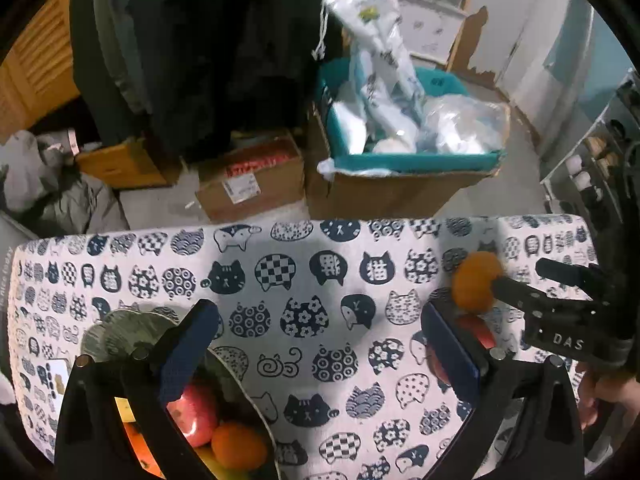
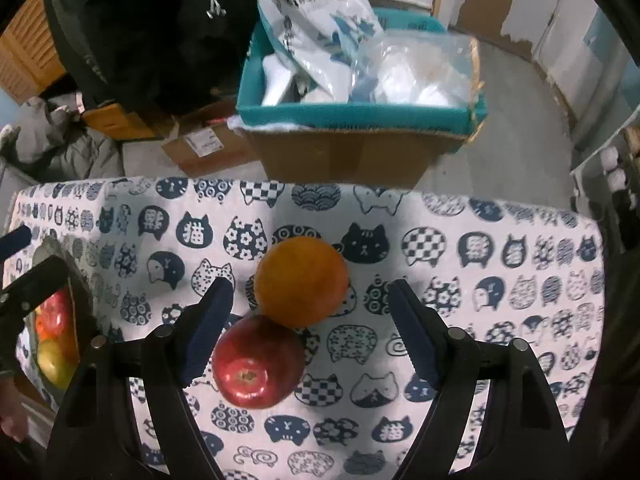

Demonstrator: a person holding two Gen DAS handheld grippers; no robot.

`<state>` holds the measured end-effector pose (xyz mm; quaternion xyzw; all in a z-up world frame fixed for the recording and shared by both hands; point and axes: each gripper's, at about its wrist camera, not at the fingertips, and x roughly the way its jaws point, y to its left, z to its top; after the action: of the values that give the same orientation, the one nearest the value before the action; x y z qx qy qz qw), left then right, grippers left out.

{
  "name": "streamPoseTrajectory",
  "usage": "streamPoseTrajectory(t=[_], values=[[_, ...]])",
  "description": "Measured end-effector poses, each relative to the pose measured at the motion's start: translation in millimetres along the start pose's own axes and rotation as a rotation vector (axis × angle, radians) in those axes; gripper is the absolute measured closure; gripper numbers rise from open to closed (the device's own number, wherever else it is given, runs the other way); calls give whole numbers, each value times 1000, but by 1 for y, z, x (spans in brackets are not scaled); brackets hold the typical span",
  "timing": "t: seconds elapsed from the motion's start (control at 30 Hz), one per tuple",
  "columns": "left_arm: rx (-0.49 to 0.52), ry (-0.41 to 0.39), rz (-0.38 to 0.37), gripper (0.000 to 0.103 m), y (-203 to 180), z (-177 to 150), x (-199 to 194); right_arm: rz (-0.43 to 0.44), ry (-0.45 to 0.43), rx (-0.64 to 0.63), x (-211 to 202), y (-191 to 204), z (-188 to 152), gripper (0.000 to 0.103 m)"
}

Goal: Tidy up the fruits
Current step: 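Grasp the orange with the right tool while the left tool grasps the red apple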

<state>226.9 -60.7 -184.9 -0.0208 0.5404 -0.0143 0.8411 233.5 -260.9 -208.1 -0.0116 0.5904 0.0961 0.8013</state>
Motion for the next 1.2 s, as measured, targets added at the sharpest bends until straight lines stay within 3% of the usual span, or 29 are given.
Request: streamPoseTrajectory(t=[0.5, 0.63, 0.9, 1.2], values=[[21, 59, 22, 1, 0, -1, 45, -1, 89, 15, 55, 0, 3, 24], [23, 66, 19, 1, -1, -2, 49, 37, 104, 32, 62, 0, 2, 35], [28, 58, -8, 1, -11, -4, 42, -20, 44, -6, 50, 3, -2, 38], [55, 45, -49, 1, -39, -10, 30, -48, -37, 36, 12, -24, -15, 39]])
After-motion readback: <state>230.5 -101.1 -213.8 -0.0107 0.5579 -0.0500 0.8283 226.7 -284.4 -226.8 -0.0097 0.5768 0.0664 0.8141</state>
